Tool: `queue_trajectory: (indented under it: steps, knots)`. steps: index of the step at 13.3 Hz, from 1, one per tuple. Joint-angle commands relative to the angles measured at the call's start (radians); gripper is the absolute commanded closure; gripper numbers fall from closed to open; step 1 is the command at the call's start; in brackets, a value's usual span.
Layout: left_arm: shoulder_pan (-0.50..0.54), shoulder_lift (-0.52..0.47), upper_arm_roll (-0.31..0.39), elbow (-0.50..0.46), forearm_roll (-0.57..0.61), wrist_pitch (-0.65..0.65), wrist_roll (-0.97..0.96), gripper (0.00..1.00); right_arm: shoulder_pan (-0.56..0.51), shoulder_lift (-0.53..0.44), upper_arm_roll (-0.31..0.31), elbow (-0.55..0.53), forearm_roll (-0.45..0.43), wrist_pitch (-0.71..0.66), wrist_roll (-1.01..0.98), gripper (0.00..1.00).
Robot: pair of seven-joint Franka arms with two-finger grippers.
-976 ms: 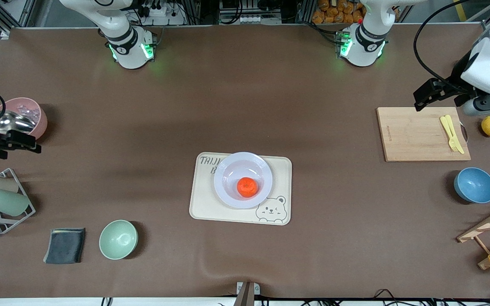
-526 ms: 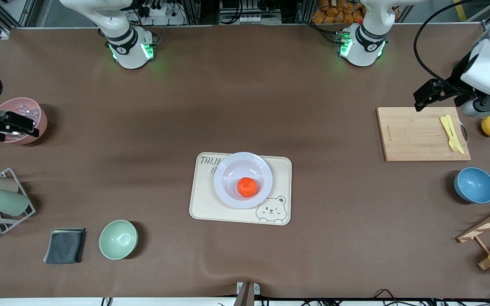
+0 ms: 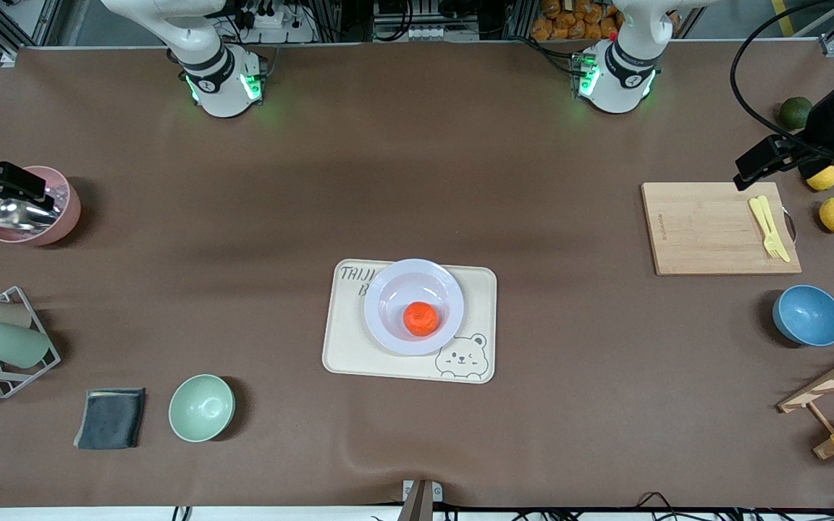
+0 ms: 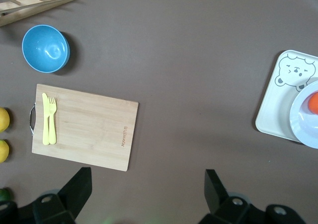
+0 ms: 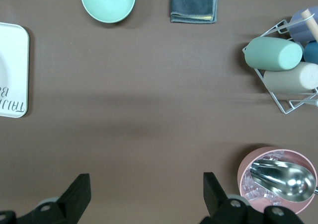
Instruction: Place orange and plate with both arms
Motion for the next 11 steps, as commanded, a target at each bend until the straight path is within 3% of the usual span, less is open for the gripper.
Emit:
queue_trajectory:
  steps: [1, 6, 7, 9, 11]
  knots:
    - [0.005, -0.026, -0.005, -0.017, -0.023, -0.008, 0.017, 0.00, 0.014, -0.012, 0.004, -0.016, -0.044, 0.036, 0.036, 0.00]
    - [-0.012, -0.026, 0.006, -0.014, -0.025, -0.020, 0.020, 0.00, 0.008, -0.015, 0.006, 0.009, -0.024, 0.025, 0.082, 0.00]
    - [-0.053, -0.026, 0.025, -0.014, -0.020, -0.020, 0.020, 0.00, 0.009, -0.014, 0.004, 0.009, -0.023, 0.023, 0.085, 0.00]
    - [-0.192, -0.018, 0.172, -0.012, -0.017, -0.020, 0.020, 0.00, 0.031, -0.014, 0.007, 0.016, -0.023, 0.025, 0.095, 0.00]
    - [-0.197, -0.018, 0.182, -0.014, -0.020, -0.020, 0.020, 0.00, 0.031, -0.014, 0.006, 0.019, -0.003, 0.025, 0.094, 0.00]
